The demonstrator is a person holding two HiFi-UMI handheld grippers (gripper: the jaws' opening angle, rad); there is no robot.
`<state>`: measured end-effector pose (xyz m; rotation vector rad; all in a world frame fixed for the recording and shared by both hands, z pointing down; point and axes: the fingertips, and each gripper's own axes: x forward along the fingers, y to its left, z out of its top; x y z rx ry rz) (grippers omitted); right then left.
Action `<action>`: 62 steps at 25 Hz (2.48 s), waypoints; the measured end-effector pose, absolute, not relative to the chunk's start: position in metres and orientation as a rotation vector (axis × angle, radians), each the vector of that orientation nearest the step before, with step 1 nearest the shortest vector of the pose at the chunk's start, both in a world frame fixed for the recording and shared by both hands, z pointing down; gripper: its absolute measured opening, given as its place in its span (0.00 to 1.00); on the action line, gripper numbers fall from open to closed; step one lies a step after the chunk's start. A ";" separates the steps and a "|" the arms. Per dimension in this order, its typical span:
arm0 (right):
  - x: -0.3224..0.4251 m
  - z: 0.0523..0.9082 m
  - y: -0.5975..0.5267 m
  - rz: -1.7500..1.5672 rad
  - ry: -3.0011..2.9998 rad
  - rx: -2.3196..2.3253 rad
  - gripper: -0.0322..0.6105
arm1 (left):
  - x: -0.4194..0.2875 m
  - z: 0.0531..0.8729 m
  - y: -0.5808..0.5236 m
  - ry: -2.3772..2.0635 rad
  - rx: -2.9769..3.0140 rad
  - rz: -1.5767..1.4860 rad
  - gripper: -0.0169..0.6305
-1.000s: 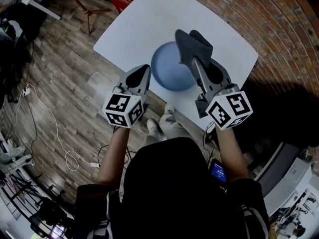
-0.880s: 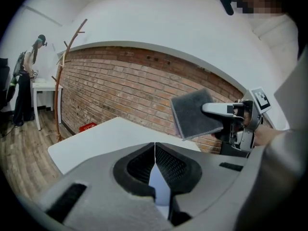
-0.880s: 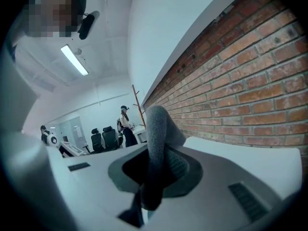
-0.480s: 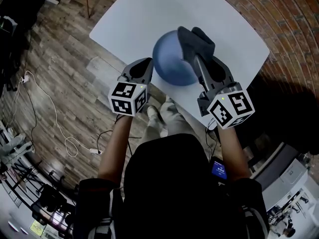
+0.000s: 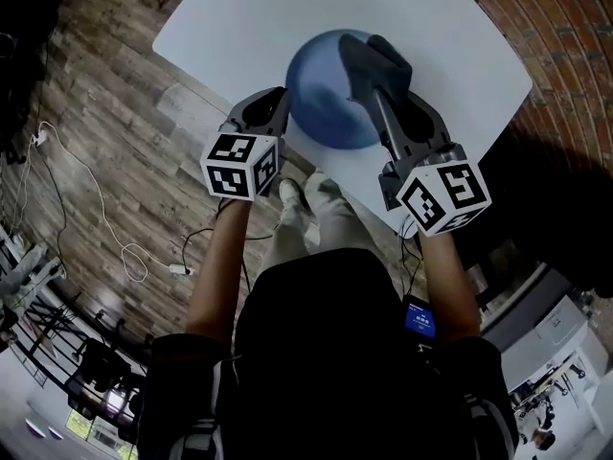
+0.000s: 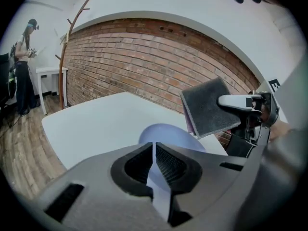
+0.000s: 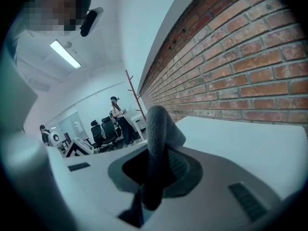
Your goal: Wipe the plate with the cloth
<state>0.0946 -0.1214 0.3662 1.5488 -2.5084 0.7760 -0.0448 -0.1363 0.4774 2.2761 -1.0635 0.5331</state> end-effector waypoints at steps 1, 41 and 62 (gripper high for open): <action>0.095 0.369 -0.122 0.779 -2.505 1.544 0.13 | -0.046 0.480 -0.138 -1.064 2.273 0.539 0.06; 0.104 0.416 -0.115 0.898 -2.428 1.521 0.13 | -0.045 0.544 -0.148 -1.040 2.108 0.627 0.16; 0.110 0.426 -0.115 0.942 -2.415 1.533 0.13 | -0.049 0.545 -0.152 -1.118 2.027 0.585 0.10</action>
